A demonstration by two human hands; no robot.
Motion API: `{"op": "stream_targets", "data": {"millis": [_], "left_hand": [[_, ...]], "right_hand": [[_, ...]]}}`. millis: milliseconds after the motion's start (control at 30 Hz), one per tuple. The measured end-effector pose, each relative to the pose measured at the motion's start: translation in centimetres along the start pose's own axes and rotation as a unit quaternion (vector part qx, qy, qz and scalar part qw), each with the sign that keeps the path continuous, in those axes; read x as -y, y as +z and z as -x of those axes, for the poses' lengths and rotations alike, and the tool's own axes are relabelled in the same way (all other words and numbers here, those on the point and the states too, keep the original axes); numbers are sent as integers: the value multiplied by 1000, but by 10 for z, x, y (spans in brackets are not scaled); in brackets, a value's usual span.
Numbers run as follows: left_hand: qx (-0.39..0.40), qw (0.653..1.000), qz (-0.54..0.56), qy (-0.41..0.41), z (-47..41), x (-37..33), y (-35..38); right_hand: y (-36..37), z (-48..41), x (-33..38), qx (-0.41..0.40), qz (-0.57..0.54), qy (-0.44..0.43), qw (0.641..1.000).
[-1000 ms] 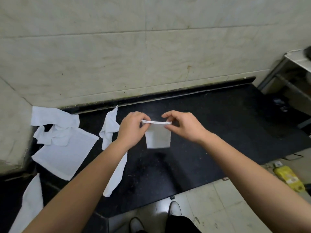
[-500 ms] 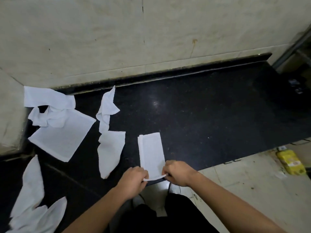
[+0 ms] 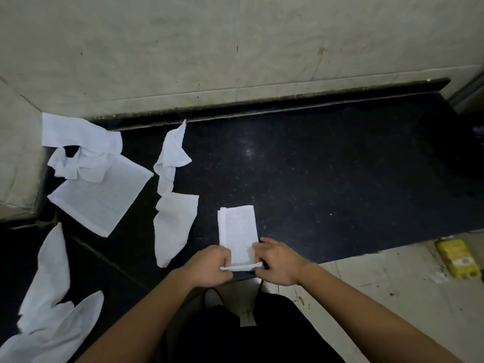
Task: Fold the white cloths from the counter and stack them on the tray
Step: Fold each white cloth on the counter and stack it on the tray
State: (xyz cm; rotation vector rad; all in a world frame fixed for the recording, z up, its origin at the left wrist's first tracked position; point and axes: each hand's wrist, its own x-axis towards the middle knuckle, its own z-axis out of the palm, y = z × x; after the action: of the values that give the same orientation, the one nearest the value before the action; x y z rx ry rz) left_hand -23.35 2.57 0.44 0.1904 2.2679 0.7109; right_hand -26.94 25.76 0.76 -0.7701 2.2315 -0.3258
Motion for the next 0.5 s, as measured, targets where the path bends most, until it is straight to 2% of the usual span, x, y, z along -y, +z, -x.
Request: {"op": "stream_targets", "data": {"millis": [133,267,400,500], "left_hand": [[-56,988,137,-43,-16,8,-26],[-189,947,248,-76,-38,13,-38],[-260,885,358,-143,-58,12,-42],[-287,873,361,-161,-70,17,-42]], "right_hand": [[-21,-19,-13,-57,-161,79,982],[-30,-45,-28,-152,-310,157,926],[-27,-75,-35,-198,-371,205,884],[-30,-86,-33,-222,-371,218,875]]}}
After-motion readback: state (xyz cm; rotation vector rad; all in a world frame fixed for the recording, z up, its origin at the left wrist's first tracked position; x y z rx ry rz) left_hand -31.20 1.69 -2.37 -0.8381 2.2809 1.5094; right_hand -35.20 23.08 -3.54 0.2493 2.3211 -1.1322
